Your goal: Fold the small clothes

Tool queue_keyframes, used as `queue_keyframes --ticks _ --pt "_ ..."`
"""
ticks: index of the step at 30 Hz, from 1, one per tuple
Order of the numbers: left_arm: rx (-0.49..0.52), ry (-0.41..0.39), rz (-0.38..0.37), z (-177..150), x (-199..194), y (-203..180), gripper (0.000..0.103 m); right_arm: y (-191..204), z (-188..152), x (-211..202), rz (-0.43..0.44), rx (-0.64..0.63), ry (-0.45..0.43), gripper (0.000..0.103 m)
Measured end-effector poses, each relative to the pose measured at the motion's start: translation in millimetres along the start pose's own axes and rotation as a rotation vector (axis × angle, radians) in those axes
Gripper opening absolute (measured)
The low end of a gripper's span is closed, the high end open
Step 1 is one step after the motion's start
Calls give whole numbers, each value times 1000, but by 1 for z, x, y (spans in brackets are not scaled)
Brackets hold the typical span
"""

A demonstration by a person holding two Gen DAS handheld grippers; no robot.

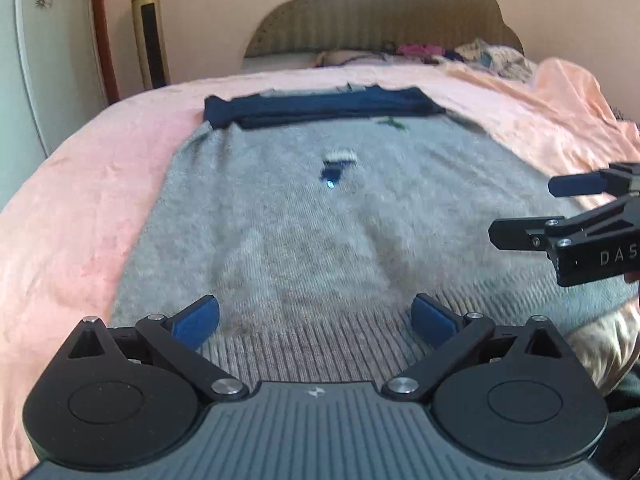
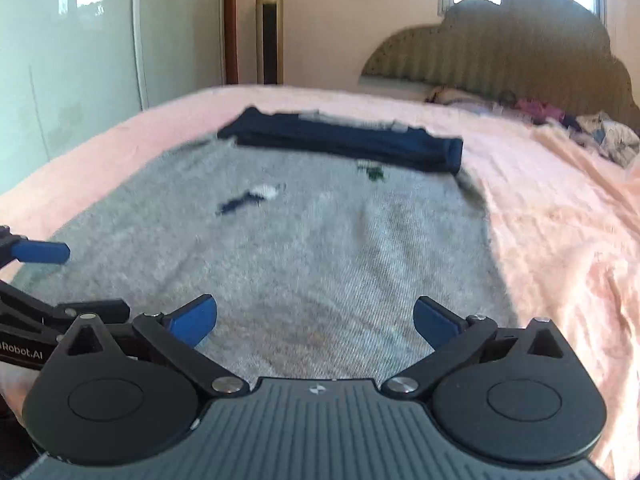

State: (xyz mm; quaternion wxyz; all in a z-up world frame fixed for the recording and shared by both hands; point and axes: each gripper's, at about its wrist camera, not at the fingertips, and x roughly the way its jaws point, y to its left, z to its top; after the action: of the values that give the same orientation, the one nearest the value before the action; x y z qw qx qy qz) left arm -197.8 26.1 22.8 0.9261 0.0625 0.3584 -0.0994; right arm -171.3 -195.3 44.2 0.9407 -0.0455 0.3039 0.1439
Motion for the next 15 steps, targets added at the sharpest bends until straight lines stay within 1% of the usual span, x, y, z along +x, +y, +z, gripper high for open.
queue_keyframes --ticks 1,2,3,4,5,8,10,11,13,15 --pt "-15 -15 -2 -6 0 1 103 0 -2 2 5 -17 26 103" --pt "-30 -16 -9 -7 0 2 103 1 -6 9 5 -29 80 103" --pt "-30 -12 -5 -7 -1 3 103 1 -12 20 -1 -36 154 103" --pt "-28 -15 3 -7 -4 2 103 -2 -18 17 7 -4 124 103" --pt "-28 -18 7 -7 -7 2 103 -3 -19 14 13 12 119 103" --pt "-7 -15 -5 -15 -10 0 103 0 -22 4 1 -2 103 103" --pt "-19 -27 -4 -19 -12 0 103 0 -33 3 18 7 114 103" --pt "-16 -29 1 -18 -14 -1 103 1 -36 1 14 10 93 103" --pt "2 -39 -4 -19 -19 -5 103 5 -34 -6 3 0 97 103" --pt "-2 -22 -10 -23 -14 -5 103 8 -35 -11 22 -5 94 103"
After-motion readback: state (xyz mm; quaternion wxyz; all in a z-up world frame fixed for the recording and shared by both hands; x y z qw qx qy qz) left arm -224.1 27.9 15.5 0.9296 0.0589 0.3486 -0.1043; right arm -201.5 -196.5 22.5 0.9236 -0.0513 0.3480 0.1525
